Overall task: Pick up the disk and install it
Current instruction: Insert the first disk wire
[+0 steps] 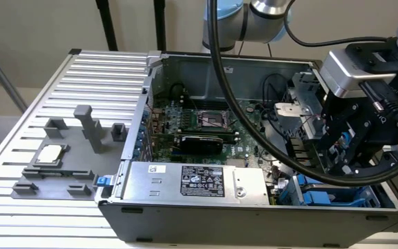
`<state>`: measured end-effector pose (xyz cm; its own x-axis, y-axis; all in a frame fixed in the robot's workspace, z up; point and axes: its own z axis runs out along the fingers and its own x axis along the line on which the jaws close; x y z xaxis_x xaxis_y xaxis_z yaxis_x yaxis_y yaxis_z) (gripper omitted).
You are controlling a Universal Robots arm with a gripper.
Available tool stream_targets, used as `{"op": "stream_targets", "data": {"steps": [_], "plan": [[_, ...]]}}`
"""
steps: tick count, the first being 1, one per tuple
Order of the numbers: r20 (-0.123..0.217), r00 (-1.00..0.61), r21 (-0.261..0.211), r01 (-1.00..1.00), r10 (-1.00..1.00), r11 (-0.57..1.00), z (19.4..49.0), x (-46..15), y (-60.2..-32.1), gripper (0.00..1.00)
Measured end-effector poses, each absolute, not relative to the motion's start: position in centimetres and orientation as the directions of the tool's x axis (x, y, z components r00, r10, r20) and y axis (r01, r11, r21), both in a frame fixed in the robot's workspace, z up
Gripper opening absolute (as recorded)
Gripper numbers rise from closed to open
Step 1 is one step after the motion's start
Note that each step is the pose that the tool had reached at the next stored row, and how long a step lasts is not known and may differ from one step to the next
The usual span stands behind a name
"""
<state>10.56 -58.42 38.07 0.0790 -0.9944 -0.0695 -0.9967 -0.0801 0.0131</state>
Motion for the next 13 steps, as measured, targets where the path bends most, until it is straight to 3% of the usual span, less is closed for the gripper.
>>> {"op": "stream_targets", "data": {"steps": [13], "plan": [[-0.069,0.079,0.014,-0.997,-0.994,-0.08,38.08,10.64,-58.41,1.0]]}}
